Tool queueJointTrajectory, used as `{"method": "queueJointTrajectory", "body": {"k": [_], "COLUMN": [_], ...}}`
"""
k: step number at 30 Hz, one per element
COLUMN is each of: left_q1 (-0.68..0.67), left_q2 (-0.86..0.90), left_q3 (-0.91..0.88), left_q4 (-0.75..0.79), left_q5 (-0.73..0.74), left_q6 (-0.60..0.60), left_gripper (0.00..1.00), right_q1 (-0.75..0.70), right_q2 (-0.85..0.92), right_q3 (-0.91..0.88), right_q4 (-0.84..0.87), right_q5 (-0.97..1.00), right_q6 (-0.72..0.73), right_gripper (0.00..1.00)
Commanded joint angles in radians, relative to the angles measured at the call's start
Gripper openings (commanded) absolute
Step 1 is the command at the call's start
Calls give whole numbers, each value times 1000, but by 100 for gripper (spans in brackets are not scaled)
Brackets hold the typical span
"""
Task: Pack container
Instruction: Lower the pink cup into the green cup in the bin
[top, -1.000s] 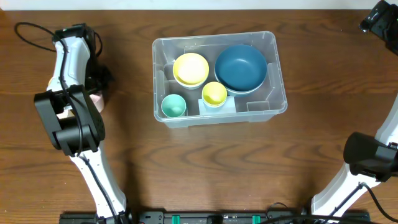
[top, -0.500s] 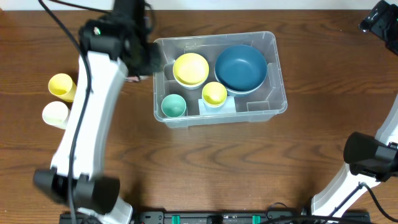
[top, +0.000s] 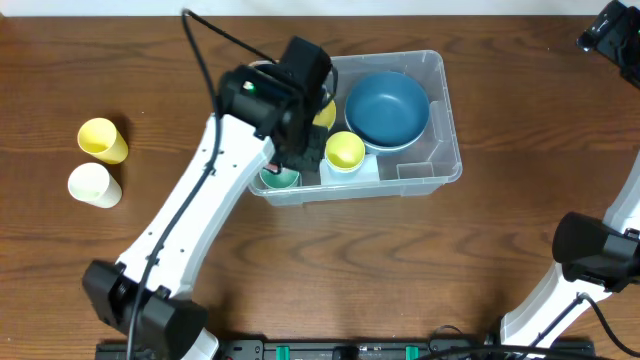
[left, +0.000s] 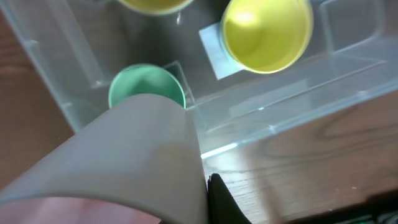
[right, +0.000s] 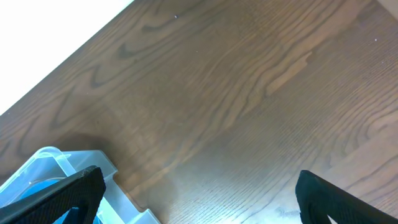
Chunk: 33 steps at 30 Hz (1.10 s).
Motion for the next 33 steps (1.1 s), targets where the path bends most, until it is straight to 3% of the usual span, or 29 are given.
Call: {"method": "queueJointTrajectory", "body": {"k": [1,8,9,10,11,12,14,20,25,33], "left_q1": [8,26,26,26,26,26,27,70,172,507], "left_q2": [8,8,8,8,8,8,8,2,-37,-94], "left_q3": [-67,-131,-131,-130,-130,-131,-130,-67,88,195], "left_q4": [25,70,71,74,74,75,80,66,17,161], "left_q5": [-8,-8,-8,-8,-8,-8,-9,-16,-16,-130], "left_q6": [-15,-18,-17,-17,-17,-17,-17,-18,-18,-90], "left_gripper": [6,7,17,41,56,67,76,77,77,80], "right_q1": [-3,-3,-3,-3,-3,-3,-3,-3,-3,-3], "right_q2": [11,11,11,11,11,11,11,11,11,11], "right_q3": [6,6,6,6,6,6,6,6,6,6], "right_q4": [0,0,0,0,0,0,0,0,0,0], "right_q5": [2,2,2,2,2,2,2,2,2,2], "right_q6": [15,15,15,15,15,15,15,15,15,15], "right_gripper": [99,99,99,99,99,99,99,99,99,99]}}
